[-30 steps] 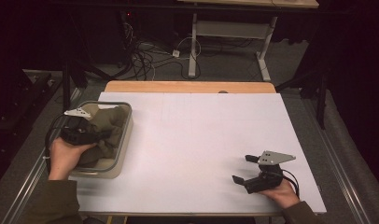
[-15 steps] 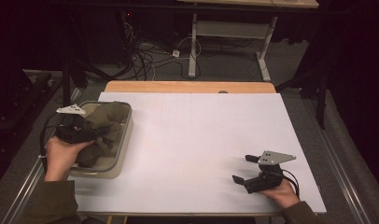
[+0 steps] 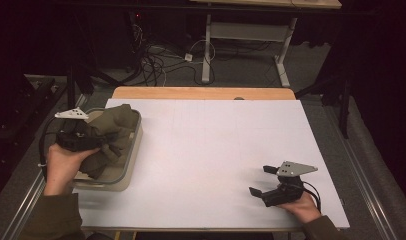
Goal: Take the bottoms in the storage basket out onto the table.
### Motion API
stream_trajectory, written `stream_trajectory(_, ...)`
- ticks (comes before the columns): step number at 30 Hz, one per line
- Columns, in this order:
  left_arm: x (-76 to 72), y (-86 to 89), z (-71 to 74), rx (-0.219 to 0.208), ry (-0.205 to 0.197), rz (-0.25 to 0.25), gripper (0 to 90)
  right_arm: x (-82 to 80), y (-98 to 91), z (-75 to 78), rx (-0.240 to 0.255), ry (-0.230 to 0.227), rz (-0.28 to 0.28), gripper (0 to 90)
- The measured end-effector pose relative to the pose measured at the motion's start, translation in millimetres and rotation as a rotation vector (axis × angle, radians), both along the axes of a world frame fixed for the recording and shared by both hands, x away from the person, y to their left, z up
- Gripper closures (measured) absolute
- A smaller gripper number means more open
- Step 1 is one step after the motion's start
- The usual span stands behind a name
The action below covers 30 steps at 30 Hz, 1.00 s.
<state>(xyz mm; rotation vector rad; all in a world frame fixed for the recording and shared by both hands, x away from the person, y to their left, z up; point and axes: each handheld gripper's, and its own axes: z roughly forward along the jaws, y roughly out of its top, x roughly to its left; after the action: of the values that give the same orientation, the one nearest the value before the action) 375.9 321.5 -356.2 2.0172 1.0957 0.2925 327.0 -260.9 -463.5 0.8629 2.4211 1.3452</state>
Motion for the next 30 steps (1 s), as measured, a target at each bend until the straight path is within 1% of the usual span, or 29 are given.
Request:
stream_trajectory(5, -1.2, -4.6, 9.5, 0.000, -0.011, -0.023, 50.9, 0.1, 0.2, -0.1, -0.001, 0.001, -0.001, 4.8)
stream_trajectory(14, 5.7, -17.8, 24.2, 0.007, -0.026, -0.055, 50.9, 0.2, -0.9, -0.1, 0.000, 0.004, -0.008, 4.8)
stream_trajectory(15, 6.4, -19.2, 25.7, 0.014, -0.029, -0.059, 50.9, 0.3, -1.1, -0.3, 0.003, 0.003, -0.009, 4.8)
stream_trajectory(19, 9.6, -25.9, 29.2, 0.010, -0.029, -0.077, 50.9, 1.0, -1.8, -0.9, 0.006, 0.005, -0.010, 4.8)
stream_trajectory(21, 10.5, -28.6, 32.0, 0.014, -0.037, -0.081, 50.9, 1.0, -1.8, -0.9, 0.006, 0.005, -0.011, 4.8)
stream_trajectory(23, 11.6, -32.1, 34.3, 0.005, -0.040, -0.092, 50.9, 1.1, -1.9, -0.8, 0.007, 0.004, -0.010, 4.8)
stream_trajectory(30, 17.3, -44.2, 41.4, 0.000, -0.052, -0.122, 50.9, 1.2, -2.2, -0.9, 0.010, 0.004, -0.012, 4.8)
